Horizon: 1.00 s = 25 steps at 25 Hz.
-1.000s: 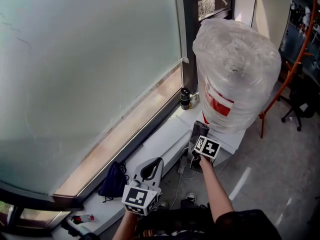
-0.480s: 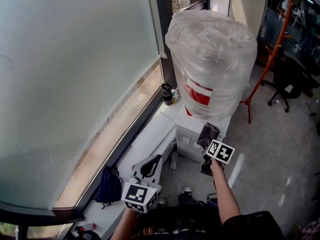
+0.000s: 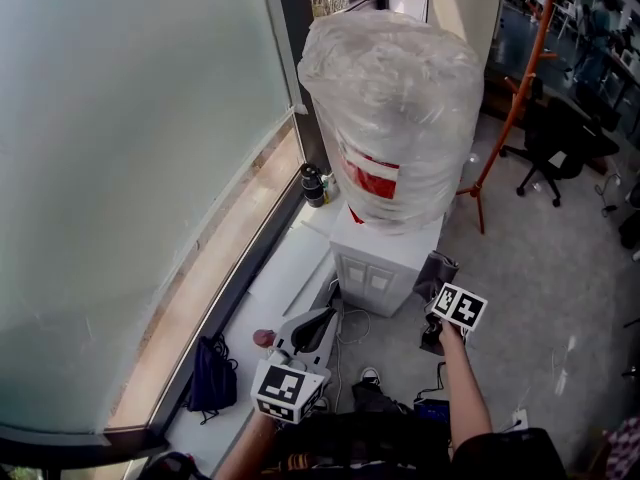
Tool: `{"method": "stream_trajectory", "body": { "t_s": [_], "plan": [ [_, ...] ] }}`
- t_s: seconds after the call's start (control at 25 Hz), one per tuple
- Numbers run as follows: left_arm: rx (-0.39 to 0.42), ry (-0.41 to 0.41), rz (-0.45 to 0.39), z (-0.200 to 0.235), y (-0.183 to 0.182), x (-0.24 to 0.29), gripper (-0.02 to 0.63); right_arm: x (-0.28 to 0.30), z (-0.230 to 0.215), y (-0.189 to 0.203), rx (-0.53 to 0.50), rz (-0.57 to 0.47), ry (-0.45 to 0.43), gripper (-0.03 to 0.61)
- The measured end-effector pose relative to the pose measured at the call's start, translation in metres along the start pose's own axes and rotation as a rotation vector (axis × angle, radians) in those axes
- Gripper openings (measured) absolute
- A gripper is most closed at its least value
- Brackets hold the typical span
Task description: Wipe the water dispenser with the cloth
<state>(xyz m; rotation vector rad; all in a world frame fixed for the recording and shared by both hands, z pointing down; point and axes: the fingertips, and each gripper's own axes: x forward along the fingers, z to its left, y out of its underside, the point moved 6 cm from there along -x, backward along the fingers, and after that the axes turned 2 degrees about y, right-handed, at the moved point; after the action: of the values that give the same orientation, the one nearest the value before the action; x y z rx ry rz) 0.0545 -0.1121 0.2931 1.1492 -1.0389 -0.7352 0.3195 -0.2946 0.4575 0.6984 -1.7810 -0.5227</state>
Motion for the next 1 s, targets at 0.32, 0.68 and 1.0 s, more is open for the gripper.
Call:
{"method": "stream_trajectory", "body": {
  "t_s": [0.32, 0.68, 1.0],
  "plan": [
    [-0.005, 0.019, 0.011, 0.012, 0.018, -0.004, 0.018, -0.025, 0.020, 0.017, -0.079, -0.019, -0.052, 0.103],
    [0.012, -0.028, 0.004, 0.050, 0.043, -0.034, 0.018, -0.009, 0.132, 0.026, -0.436, -0.057, -0.176, 0.103],
    [-0.033, -0.059, -0.005, 0.066, 0.075, -0.060, 0.017, 0.028, 0.197, 0.037, -0.750, -0.088, -0.120, 0.103]
  ]
}}
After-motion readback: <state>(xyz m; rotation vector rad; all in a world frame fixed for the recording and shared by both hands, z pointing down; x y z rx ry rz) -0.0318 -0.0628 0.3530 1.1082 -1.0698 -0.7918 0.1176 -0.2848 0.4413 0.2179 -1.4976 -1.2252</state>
